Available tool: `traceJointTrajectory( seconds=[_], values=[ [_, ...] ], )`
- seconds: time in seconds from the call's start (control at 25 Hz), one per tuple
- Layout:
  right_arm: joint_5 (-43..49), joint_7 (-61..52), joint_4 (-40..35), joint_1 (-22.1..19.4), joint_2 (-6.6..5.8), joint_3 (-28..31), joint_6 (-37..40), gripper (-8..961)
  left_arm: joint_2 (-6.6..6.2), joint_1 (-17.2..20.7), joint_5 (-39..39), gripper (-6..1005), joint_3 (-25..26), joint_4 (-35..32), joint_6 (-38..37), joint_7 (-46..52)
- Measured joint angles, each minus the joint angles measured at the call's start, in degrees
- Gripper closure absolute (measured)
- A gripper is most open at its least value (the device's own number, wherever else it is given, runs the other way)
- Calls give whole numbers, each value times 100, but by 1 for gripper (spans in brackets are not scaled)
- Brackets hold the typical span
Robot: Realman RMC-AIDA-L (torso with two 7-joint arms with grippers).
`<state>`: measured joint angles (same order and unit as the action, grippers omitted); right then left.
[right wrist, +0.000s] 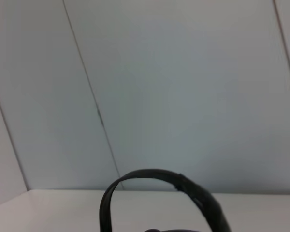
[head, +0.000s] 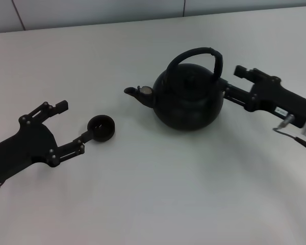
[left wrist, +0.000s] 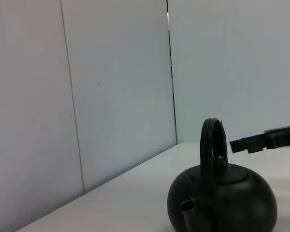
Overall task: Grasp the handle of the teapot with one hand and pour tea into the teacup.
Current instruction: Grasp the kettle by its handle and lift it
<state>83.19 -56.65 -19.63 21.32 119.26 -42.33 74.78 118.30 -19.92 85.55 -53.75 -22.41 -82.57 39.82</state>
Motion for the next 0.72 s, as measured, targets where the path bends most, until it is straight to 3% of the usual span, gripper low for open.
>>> traceJointTrajectory(
  seconds=[0.24, 0.72],
  values=[
    [17, 24, 192, 318, 6, -98, -567, 217, 9, 11, -2, 140, 12, -1, 73, -27],
    [-33, 4, 226, 494, 13, -33, -781, 216, 18, -33, -3, 140, -7, -1, 226, -49]
  ],
)
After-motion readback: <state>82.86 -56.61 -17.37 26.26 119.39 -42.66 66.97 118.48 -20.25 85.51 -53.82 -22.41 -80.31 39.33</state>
